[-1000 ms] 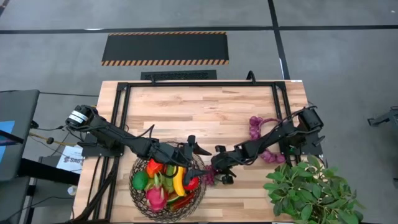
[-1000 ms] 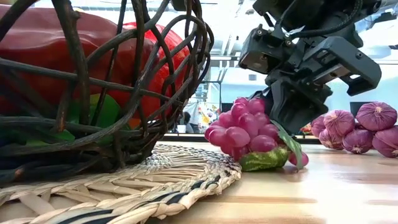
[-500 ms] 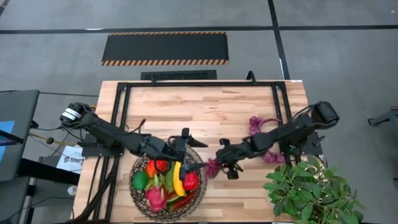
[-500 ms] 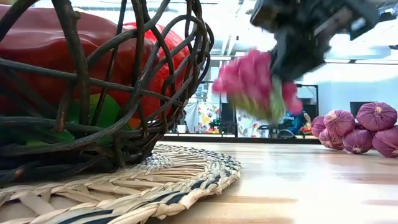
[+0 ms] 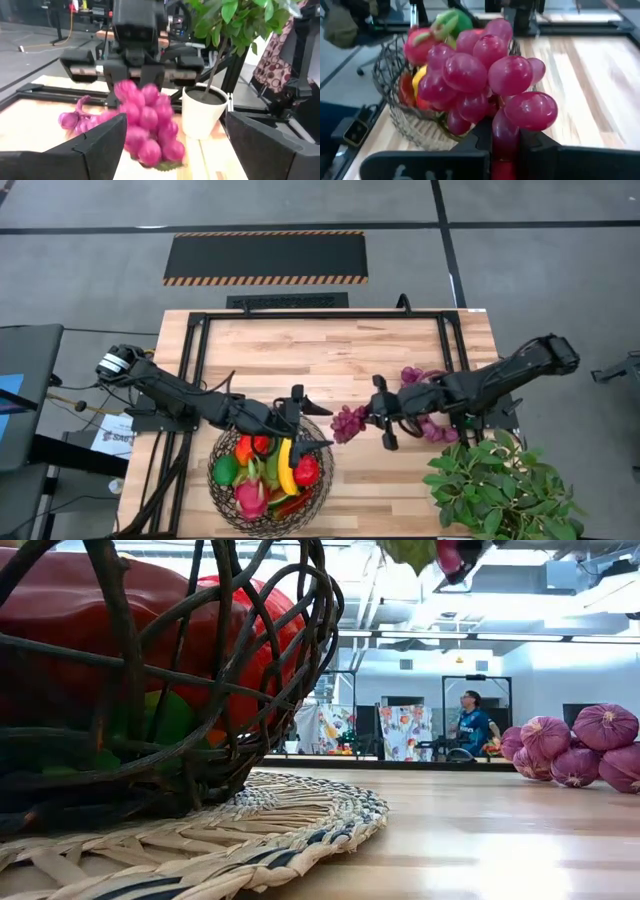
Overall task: Build produce basket
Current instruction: Put the grapes into the woven basket
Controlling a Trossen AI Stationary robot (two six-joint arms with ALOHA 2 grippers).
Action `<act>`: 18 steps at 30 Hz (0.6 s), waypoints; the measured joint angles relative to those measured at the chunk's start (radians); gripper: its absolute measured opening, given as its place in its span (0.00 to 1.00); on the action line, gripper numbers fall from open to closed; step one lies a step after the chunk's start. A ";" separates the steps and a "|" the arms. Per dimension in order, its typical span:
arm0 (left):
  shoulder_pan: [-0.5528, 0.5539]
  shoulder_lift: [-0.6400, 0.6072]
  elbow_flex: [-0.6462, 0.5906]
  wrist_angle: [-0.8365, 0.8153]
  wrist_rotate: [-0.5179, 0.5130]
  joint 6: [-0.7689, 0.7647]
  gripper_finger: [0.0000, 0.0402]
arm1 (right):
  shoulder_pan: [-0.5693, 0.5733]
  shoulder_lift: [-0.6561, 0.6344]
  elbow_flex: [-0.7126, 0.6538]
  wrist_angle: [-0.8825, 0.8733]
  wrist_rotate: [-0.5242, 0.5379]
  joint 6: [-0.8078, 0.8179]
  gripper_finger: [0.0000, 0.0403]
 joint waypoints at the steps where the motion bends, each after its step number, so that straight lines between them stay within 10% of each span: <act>1: 0.001 0.000 0.000 -0.006 0.000 0.000 0.82 | 0.000 -0.004 0.000 0.002 0.000 -0.002 0.11; 18: 0.051 0.000 0.000 -0.016 -0.040 -0.027 0.89 | -0.008 0.019 -0.001 0.132 0.003 -0.046 0.11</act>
